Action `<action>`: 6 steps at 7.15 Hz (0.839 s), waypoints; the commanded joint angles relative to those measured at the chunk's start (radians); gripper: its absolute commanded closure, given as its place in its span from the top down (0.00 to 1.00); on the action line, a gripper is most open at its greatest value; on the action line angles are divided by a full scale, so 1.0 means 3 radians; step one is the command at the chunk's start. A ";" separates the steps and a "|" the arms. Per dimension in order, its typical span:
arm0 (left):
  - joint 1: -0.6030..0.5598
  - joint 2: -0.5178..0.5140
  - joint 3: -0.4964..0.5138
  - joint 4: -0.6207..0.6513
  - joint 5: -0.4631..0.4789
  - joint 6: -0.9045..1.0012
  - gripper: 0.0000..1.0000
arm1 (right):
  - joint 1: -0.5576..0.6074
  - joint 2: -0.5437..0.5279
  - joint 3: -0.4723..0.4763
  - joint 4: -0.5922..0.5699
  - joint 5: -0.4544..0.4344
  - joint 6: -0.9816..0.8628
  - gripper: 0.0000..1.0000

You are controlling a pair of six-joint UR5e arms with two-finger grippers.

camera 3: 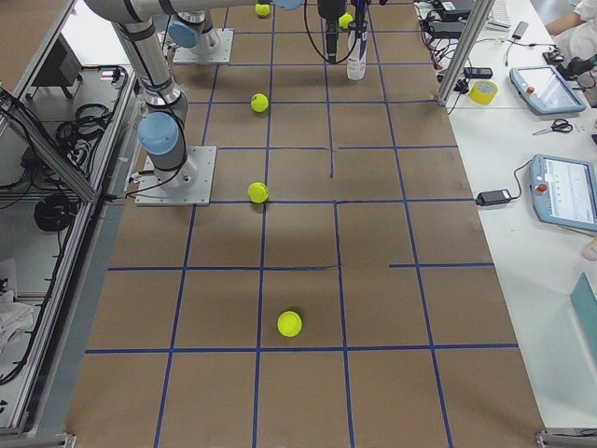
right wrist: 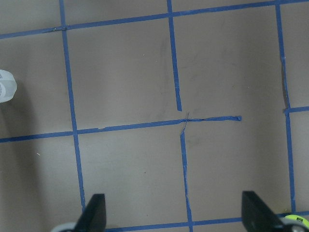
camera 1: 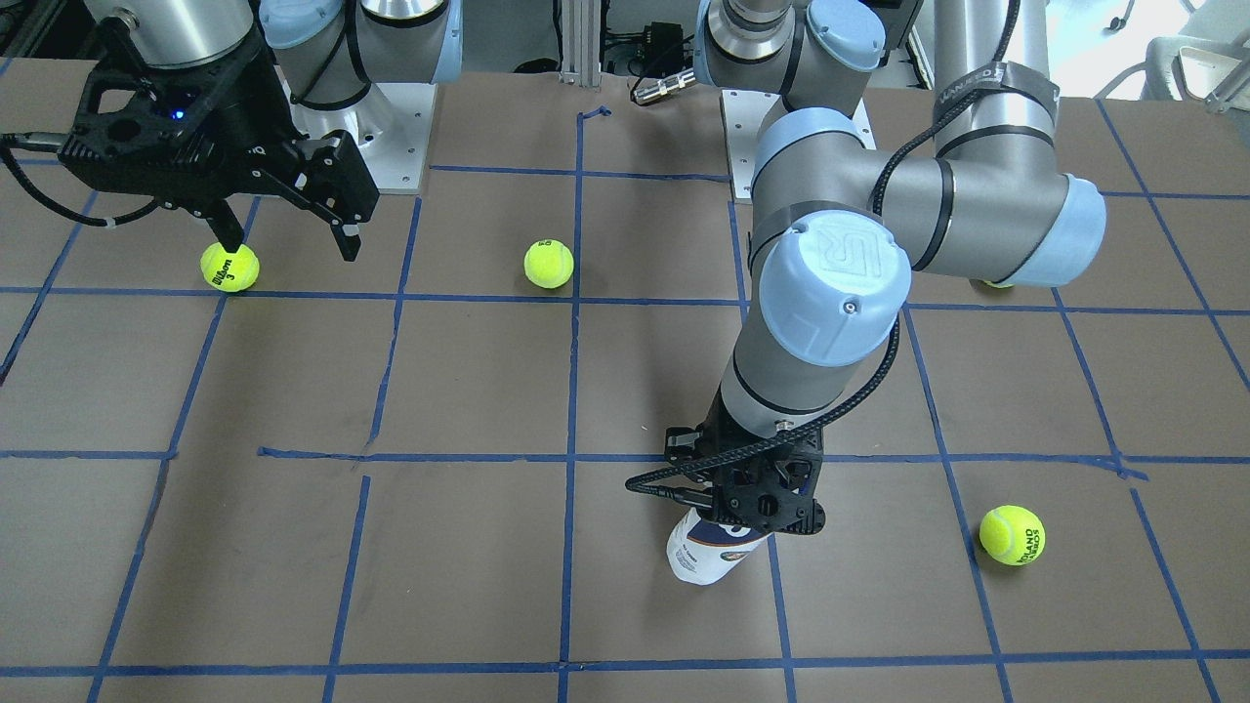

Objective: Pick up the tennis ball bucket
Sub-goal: 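Stand the can upright on the table and open the left gripper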

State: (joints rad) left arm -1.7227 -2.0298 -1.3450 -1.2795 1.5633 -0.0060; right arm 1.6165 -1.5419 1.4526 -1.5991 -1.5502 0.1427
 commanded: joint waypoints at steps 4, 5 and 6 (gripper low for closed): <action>-0.0163 -0.0025 0.0009 -0.0046 0.0005 -0.0199 0.85 | 0.0001 0.0001 0.0000 -0.0003 0.0029 0.0005 1.00; -0.0174 0.0006 0.0014 -0.0046 0.0005 -0.0210 1.00 | 0.0001 -0.0004 0.0000 -0.0003 0.0029 0.0005 1.00; -0.0179 0.0047 0.0025 -0.0061 0.0005 -0.0210 1.00 | 0.0001 -0.0004 0.0000 -0.0003 0.0013 0.0005 1.00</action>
State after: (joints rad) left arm -1.7732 -2.0284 -1.3403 -1.2938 1.5658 -0.0632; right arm 1.6168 -1.5425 1.4527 -1.5999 -1.5428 0.1442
